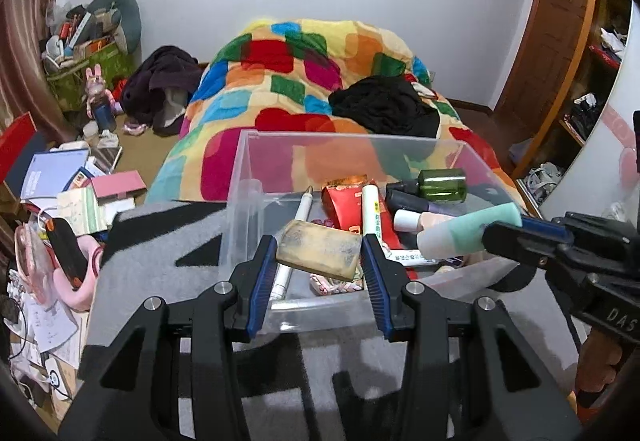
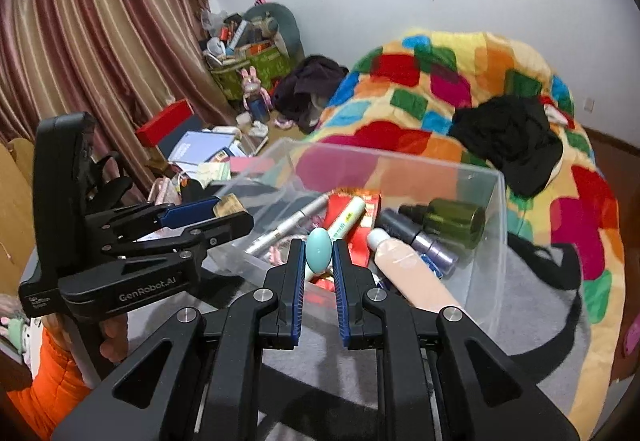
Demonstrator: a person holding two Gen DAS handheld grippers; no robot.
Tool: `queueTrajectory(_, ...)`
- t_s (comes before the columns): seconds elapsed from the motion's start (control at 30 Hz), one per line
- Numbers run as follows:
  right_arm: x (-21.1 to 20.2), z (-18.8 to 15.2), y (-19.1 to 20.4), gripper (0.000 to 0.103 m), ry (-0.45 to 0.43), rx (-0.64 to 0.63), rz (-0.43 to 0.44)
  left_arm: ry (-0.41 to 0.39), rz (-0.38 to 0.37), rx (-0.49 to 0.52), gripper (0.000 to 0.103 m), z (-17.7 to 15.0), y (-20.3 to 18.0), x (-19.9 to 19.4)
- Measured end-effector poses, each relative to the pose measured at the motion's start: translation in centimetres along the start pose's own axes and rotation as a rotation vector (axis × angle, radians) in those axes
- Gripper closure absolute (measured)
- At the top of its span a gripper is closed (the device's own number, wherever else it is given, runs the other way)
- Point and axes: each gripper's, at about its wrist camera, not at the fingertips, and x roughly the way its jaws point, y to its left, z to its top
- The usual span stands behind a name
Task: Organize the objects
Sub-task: 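Place the blue oval item and soap block into the box and open both tools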
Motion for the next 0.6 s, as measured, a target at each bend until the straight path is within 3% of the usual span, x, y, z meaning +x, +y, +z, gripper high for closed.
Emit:
queueTrajectory(0.23,1.3,-0.3,-2.4,0.090,0.034,0.061,-0.045,0.019,-0.020,0.022,0.060,-0.3,-0.7,0.8)
queueTrajectory(0.4,0.7,-0.4,-3.1,0.077,0.032,0.077,-0.062,-0.002,-0.026,0.040,0.059,-0.4,-1.4,-0.2)
queueTrajectory(0.6,-1.0,-0.8,-2.2,0.076,0.001,0.047,-0.082,-0.037,-0.038,0.052,0.059,-0.8,-2.1,-2.0)
